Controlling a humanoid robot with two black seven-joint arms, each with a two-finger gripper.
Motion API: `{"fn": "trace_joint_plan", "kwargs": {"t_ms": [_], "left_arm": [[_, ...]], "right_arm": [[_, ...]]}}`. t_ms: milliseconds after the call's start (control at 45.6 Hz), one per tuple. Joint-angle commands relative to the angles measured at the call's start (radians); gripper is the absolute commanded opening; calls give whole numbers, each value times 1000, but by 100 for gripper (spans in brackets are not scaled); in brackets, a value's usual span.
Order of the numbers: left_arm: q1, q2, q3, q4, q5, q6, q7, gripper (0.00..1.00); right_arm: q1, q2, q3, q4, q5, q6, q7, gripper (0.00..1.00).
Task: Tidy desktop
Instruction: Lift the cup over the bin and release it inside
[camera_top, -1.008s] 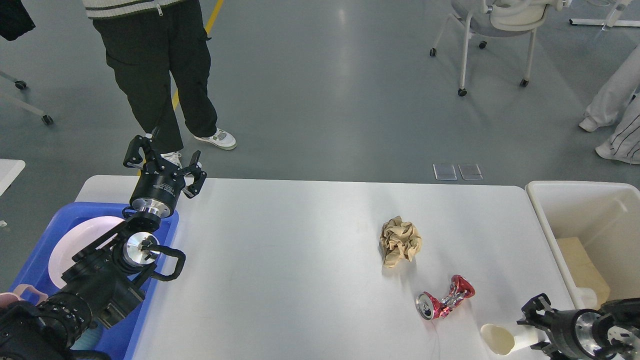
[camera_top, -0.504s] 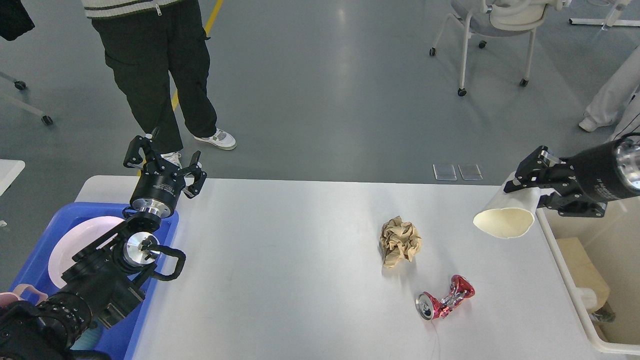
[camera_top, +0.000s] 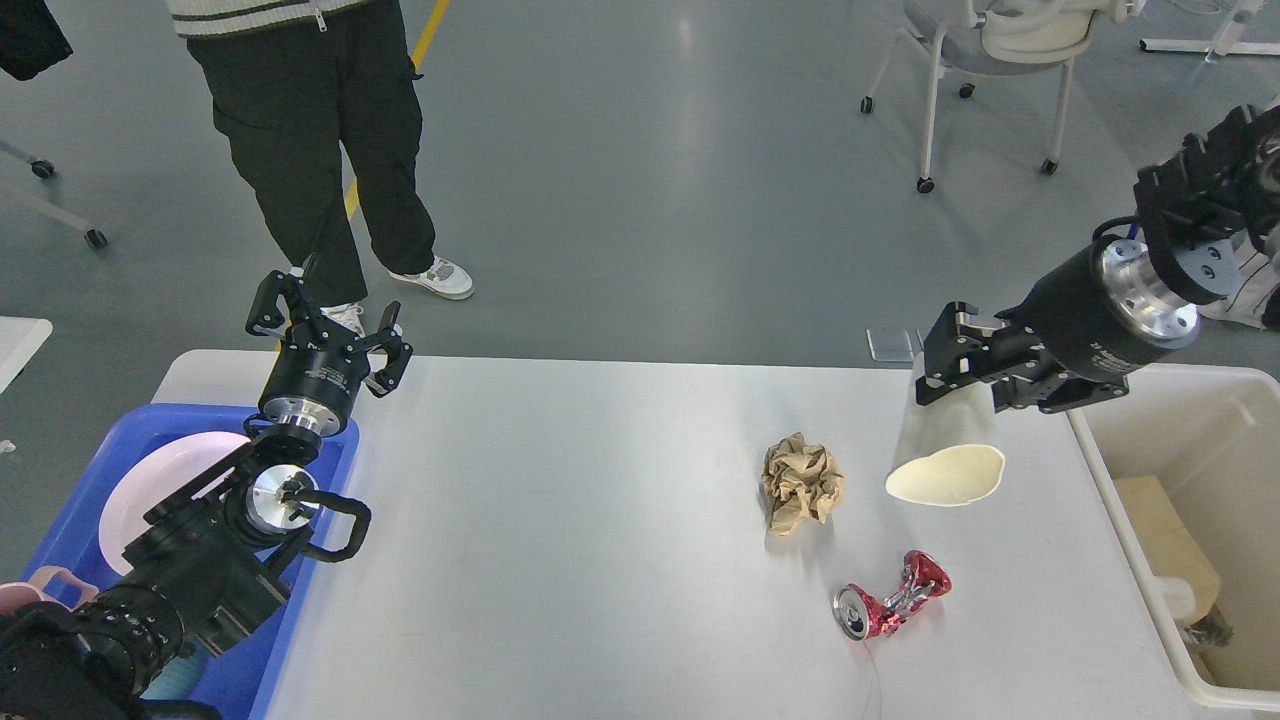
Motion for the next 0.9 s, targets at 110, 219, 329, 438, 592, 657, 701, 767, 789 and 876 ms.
{"fn": "trace_joint_plan", "kwargs": {"t_ms": [110,219,329,438,592,657,701,767,789,876], "left_arm": [[0,0,0,0,0,1,0,98],[0,0,0,0,0,0,0,98],[0,0,0,0,0,0,0,98],[0,0,0,0,0,0,0,98],[0,0,0,0,0,0,0,98],[0,0,0,0,0,0,0,98],[0,0,0,0,0,0,0,98],[0,0,0,0,0,0,0,98],[0,0,0,0,0,0,0,98],[0,0,0,0,0,0,0,98]], "right_arm": [[-469,-41,3,-599,-4,-75,18,0],[-719,-12,118,-820,3,-193,22,0],[-930,45,252,-985,6,-294,22,0],[-1089,97,324,-1111,6,-388,21,0],[-1234,224,333,-1323,10,-474,22,37],[-1246,238,336,-1348,11,-473,21,95],[-1246,240,339,-1346,13,-473,21,100],[-1249,238,339,-1345,13,-473,21,100],[-1249,238,339,-1345,13,-473,21,100],[-1247,236,339,-1345,13,-471,21,100]]}}
